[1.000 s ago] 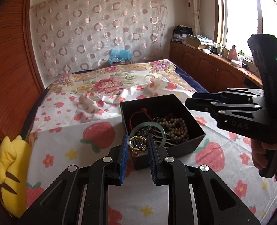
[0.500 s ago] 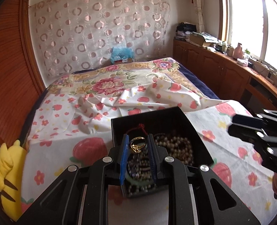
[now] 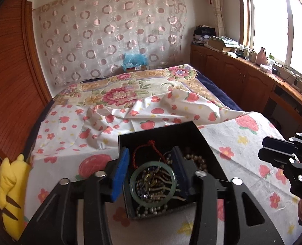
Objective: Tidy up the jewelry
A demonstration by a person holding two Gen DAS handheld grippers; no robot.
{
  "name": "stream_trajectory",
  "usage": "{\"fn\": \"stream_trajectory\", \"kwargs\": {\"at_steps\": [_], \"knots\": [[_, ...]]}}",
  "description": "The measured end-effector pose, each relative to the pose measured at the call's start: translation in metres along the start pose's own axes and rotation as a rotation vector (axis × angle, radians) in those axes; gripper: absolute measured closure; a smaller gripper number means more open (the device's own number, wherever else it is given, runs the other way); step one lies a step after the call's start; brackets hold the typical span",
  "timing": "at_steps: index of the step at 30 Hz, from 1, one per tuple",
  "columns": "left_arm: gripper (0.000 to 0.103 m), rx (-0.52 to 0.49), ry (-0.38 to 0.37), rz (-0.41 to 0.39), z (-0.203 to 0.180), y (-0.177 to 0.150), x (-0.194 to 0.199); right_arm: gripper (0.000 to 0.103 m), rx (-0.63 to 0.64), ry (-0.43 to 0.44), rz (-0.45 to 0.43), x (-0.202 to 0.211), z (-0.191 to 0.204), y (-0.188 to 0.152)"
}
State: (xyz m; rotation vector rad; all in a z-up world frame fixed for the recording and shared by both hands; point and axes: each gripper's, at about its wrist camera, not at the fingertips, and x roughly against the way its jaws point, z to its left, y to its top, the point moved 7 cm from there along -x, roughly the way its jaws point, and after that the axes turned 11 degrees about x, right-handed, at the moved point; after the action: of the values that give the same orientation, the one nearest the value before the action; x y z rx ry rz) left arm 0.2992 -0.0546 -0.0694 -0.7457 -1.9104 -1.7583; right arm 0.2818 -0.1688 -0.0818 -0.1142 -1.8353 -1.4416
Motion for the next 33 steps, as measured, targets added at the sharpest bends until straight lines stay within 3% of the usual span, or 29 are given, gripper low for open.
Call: {"fn": "stream_trajectory", "kwargs": {"at_steps": [4, 6, 9, 19, 23, 27, 29, 33], "knots": [[0.033, 0.001, 0.007, -0.016, 0.006, -0.011, 0.013, 0.078, 0.004, -0.007, -0.003, 0.001, 0.005, -0.001], [0.019, -0.010, 0.009, -0.034, 0.008, -0.017, 0.022, 0.078, 0.005, -0.013, -0.008, 0.002, 0.007, 0.000], [0.012, -0.007, 0.010, -0.050, 0.012, -0.024, 0.034, 0.077, -0.005, -0.023, -0.014, 0.004, 0.008, 0.000], [0.008, 0.015, 0.036, -0.067, 0.024, -0.050, 0.073, 0.046, -0.029, -0.077, -0.034, 0.023, 0.018, -0.010], [0.008, 0.045, 0.031, -0.081, 0.030, -0.057, 0.090, 0.016, -0.022, -0.114, -0.072, 0.038, 0.026, -0.010], [0.008, 0.092, 0.005, -0.087, 0.037, -0.064, 0.107, 0.011, -0.035, -0.124, -0.100, 0.056, 0.034, -0.012], [0.008, 0.102, 0.005, -0.095, 0.040, -0.069, 0.116, 0.003, -0.038, -0.133, -0.122, 0.069, 0.042, -0.014], [0.008, 0.117, 0.017, -0.113, 0.044, -0.075, 0.133, 0.003, -0.033, -0.161, -0.143, 0.089, 0.054, -0.020]]}}
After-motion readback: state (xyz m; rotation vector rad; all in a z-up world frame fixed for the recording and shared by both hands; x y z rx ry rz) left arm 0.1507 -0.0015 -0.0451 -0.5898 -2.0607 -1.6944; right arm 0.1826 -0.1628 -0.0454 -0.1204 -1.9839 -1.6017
